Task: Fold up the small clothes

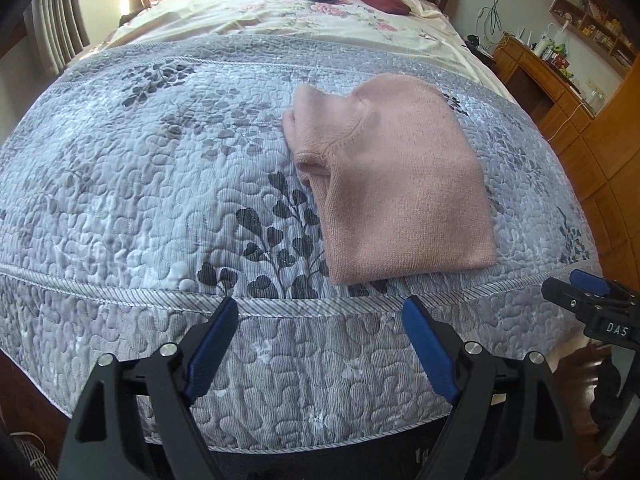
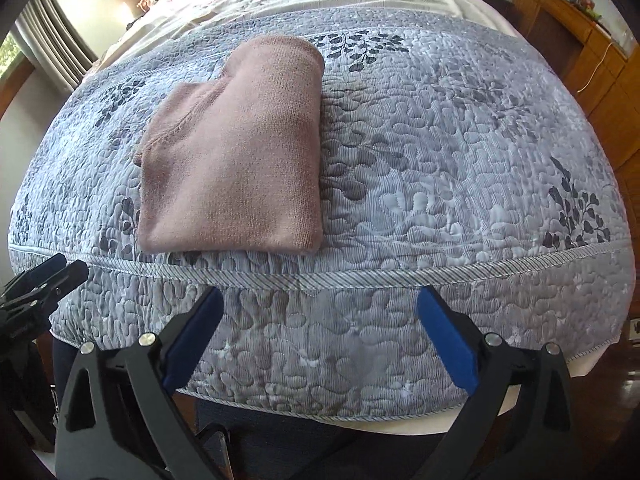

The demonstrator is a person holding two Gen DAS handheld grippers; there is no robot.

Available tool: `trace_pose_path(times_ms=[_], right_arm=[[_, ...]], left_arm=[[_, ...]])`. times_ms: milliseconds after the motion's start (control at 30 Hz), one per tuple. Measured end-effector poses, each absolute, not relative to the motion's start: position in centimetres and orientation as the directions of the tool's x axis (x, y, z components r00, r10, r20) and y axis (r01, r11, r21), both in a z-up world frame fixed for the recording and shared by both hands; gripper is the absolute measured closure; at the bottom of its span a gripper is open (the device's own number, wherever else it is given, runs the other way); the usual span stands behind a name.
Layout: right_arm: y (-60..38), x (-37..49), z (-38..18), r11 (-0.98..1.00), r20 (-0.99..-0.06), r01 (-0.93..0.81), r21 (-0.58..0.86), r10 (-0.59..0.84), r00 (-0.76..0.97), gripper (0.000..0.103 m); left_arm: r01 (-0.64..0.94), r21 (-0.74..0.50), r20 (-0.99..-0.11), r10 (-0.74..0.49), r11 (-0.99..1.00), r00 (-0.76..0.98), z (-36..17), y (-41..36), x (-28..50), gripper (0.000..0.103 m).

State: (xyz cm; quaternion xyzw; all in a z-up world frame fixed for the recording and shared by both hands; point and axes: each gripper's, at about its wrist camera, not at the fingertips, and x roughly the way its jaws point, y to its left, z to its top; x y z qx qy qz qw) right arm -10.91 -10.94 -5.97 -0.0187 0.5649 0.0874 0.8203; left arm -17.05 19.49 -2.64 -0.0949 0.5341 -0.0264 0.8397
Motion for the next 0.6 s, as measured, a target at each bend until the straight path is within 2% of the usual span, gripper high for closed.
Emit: trace_pose_path(times_ms=[300,600], right_arm=[[-9.2,-13.1,-1.8,0.981,-0.897,-0.192,0.028,0.109,0.427,0.003],[-8.3,-14.3,-0.2,0.987,-0.901,-0.164,-0.001,0.07,0.428,0.003]], left_arm=[[-0.043,-0.148,-0.881,-0.112,0.988,0.459,0.1,18.8,-18.5,0.018],[-0.047,-0.116,-0.874,-0.079,0.992,0.48,2.0,18.4,-19.6,0.018]])
